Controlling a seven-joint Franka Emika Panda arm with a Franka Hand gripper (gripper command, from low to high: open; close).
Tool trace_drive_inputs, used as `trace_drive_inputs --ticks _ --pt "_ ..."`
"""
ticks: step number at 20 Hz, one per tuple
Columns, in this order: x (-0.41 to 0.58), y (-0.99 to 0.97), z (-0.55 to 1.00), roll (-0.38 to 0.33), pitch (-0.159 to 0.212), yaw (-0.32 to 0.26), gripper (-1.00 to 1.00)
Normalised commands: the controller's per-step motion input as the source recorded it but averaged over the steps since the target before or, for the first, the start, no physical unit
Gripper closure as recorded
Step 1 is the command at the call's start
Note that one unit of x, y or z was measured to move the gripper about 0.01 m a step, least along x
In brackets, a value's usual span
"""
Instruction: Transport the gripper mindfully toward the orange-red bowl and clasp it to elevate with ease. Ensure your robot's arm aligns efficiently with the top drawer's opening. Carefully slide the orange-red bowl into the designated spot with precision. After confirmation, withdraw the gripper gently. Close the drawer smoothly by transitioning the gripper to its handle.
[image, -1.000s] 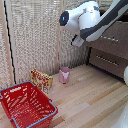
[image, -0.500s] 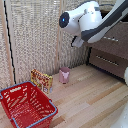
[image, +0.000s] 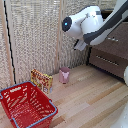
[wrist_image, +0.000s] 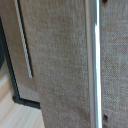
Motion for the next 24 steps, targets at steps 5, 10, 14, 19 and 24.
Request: trace_drive_inputs --ticks 5,10,14,19,24 --pt "-0.008 -0.38 -0.04 -0.015 0.032 -0.082 -1.00" --pt "0.050 -0.06 -0.01 0.000 0.026 -0.064 1.00" --pt "-0.059 0.04 0.09 -0.002 -0.020 -0.074 1.00" --pt "-0.026 0.00 0.23 0.000 -0.014 -0.065 1.00" --pt "0.000 -0.09 0.24 0.001 0.000 -0.094 1.00"
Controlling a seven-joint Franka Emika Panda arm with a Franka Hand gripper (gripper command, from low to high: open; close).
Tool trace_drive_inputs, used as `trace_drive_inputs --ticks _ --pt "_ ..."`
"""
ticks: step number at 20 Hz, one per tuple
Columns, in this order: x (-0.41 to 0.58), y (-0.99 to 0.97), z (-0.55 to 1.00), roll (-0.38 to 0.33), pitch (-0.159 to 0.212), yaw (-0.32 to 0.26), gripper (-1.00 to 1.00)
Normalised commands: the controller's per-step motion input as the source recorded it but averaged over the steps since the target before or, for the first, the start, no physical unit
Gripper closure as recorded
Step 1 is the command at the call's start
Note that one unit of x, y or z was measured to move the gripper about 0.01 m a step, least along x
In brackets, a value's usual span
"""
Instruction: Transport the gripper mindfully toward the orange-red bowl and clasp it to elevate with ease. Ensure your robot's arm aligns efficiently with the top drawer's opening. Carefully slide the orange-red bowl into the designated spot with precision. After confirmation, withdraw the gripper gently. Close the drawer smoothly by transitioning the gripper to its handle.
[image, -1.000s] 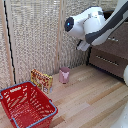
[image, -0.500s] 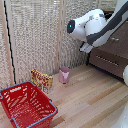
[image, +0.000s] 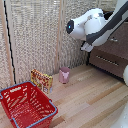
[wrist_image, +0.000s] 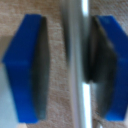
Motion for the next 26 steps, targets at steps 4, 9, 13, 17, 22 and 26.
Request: trace_drive_inputs --ticks 4,9,13,17,22,26 --pt "0.197 -0.53 0.10 0.001 0.000 -0.085 1.00" --pt "0.264 -0.77 0.22 0.053 0.000 -0.003 1.00" --pt "0.227 -0.72 0.38 0.093 0.031 0.000 1.00" --pt "0.118 -0.65 0.66 0.136 0.097 0.000 1.00" --pt "0.110 -0.66 0.72 0.135 0.072 0.012 1.00" --pt "0.074 -0.63 0.60 0.132 0.030 0.013 1.00"
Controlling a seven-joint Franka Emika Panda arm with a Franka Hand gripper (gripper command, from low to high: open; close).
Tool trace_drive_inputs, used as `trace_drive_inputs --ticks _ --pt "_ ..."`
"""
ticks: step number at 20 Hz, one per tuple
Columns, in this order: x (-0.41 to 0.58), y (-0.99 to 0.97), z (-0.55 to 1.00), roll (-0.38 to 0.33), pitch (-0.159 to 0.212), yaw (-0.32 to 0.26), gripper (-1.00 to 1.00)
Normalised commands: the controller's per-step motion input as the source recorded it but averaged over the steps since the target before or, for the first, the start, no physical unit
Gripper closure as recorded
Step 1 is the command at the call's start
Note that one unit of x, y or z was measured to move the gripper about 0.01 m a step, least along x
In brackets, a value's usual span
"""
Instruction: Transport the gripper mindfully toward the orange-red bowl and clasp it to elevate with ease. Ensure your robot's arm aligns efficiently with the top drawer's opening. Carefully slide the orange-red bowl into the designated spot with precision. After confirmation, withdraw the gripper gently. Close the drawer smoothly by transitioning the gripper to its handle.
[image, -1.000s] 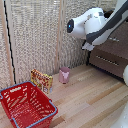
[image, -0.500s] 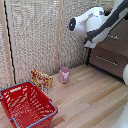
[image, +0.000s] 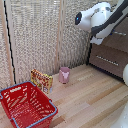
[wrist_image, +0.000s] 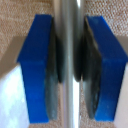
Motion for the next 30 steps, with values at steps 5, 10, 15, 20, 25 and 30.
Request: trace_drive_inputs --ticks 5,10,15,20,25,30 --pt "0.006 -0.47 0.06 0.007 -0.048 0.004 1.00" --pt "0.000 -0.24 0.00 0.000 -0.083 0.019 1.00" --pt "0.021 -0.53 0.00 0.012 -0.023 0.076 1.00" --pt "0.049 -0.84 0.00 0.053 0.009 0.110 1.00" --pt "0.032 -0.28 0.08 0.078 0.051 0.035 -1.00" --pt "0.042 0.00 0.18 0.014 0.042 0.000 -1.00"
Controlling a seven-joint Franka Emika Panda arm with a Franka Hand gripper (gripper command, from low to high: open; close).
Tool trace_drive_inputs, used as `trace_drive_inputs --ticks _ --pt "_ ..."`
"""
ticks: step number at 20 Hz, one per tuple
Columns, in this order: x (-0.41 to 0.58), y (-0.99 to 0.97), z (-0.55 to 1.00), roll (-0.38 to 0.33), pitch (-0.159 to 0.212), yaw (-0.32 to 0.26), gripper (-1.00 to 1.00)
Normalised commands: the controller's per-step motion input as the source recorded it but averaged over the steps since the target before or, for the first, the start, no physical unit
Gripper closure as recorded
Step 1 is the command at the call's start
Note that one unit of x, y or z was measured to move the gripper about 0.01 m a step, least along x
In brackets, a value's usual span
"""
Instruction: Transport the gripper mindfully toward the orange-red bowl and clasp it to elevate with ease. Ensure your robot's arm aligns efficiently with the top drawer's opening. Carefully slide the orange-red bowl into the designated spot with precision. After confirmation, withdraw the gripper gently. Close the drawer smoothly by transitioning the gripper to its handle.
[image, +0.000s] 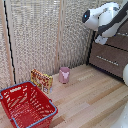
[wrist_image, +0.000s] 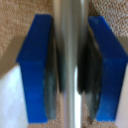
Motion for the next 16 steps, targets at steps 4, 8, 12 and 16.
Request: trace_drive_inputs --ticks 4,8,12,16 --pt "0.025 0.07 0.24 0.002 0.013 -0.001 -1.00" --pt "0.036 0.18 0.13 -0.006 0.038 -0.025 -1.00" --pt "0.000 0.35 0.08 -0.037 0.035 -0.048 -1.00" --pt "0.000 0.49 0.07 -0.079 0.004 -0.046 -1.00"
